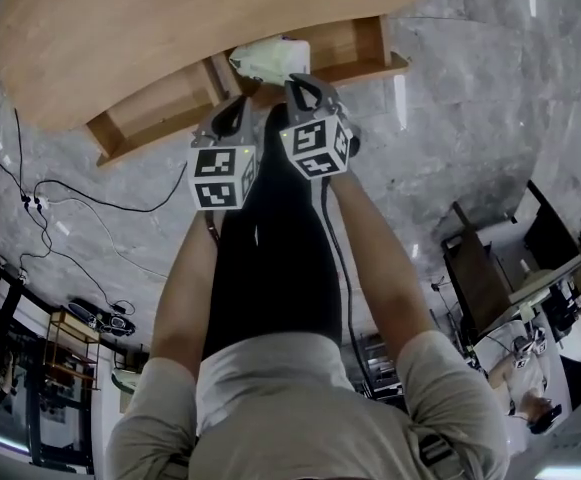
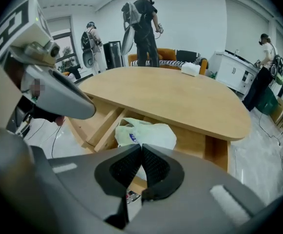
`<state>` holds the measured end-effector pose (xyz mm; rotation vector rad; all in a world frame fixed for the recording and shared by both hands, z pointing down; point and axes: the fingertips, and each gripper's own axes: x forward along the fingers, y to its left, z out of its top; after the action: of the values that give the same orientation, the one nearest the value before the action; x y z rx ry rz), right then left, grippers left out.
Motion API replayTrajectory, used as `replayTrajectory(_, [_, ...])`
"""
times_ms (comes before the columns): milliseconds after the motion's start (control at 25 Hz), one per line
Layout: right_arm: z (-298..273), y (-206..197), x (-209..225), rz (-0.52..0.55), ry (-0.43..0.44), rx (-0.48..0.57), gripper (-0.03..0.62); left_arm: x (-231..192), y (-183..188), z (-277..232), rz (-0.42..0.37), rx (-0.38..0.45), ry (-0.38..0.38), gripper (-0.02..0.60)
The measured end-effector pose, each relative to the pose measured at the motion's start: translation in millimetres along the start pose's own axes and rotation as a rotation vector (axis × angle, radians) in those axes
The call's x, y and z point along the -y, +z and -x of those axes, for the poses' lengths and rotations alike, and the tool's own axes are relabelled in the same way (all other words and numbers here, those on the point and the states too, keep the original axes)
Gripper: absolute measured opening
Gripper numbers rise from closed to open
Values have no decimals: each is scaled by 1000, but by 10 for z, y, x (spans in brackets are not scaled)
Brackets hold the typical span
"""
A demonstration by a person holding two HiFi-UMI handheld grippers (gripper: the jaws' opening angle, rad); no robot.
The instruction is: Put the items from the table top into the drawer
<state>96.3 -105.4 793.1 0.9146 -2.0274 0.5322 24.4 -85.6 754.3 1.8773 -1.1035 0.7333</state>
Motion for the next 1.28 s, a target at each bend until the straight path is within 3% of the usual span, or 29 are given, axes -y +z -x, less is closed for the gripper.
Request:
replayTrajectory(120, [-59,-106,65,25,13,-31,8,85,-52,-82,0,-15,-4,20])
replayTrajectory(440, [-246,-271,369,-38,1,-56,9,-9,-72,-278,32,-25,16,20])
replayTrajectory(800, [-304,-354,575,-67,-9,-66,23,65,-32,-409,15,-39,17,20])
replayTrajectory(1000, [-239,-312,693,-148,-19,-54,115,208,34,-386,-8,-30,-6,20])
replayTrajectory(1280, [245,67,720,-198,-76,22,86,400,281,45,-17,12,-16,20])
